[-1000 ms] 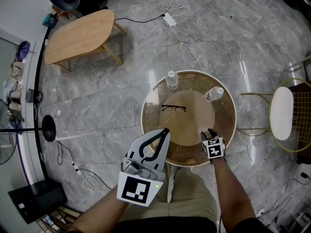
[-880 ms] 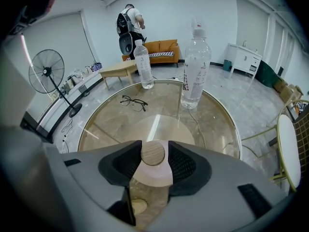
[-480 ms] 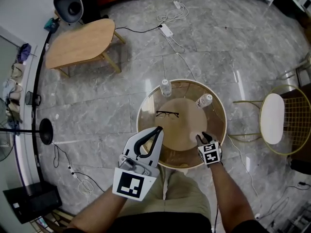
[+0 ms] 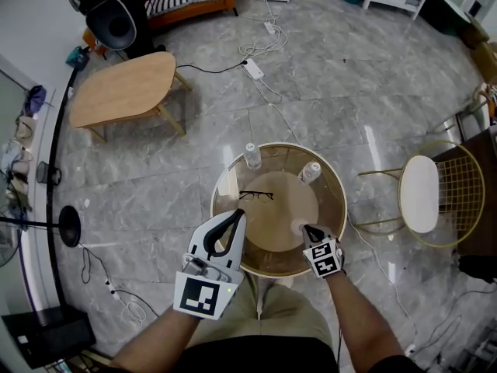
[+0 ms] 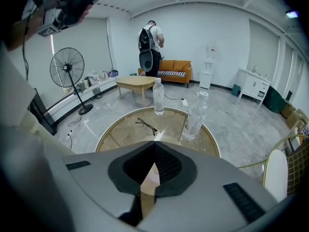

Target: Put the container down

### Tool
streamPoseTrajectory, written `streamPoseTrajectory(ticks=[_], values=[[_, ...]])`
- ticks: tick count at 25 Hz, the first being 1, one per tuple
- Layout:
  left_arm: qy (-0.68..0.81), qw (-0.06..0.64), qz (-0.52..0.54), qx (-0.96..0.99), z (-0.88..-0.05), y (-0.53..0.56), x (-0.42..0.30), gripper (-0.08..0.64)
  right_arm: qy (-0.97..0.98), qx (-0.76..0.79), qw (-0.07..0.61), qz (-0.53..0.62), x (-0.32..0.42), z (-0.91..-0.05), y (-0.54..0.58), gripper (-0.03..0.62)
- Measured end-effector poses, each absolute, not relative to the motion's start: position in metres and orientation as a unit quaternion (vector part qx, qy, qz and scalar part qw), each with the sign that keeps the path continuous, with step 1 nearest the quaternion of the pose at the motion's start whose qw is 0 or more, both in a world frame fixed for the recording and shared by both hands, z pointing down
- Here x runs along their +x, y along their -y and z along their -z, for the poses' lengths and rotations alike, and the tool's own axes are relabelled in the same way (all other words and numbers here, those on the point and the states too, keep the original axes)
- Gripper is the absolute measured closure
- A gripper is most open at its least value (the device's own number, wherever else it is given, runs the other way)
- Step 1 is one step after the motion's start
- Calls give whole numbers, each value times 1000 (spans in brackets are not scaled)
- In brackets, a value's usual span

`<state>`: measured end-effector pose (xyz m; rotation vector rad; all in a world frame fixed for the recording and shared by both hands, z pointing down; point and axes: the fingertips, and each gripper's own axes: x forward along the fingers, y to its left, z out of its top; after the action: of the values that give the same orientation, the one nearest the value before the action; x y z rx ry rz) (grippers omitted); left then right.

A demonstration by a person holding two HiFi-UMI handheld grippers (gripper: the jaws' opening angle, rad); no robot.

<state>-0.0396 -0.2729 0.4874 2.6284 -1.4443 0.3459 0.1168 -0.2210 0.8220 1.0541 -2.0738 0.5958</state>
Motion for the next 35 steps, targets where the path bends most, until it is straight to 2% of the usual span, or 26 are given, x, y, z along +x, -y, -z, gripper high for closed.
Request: streamPoseTrajectory(ticks=[35], values=[[468,60,-86,878,-401,238,-41,546,858,428,224,-175,106,-590,214,580]])
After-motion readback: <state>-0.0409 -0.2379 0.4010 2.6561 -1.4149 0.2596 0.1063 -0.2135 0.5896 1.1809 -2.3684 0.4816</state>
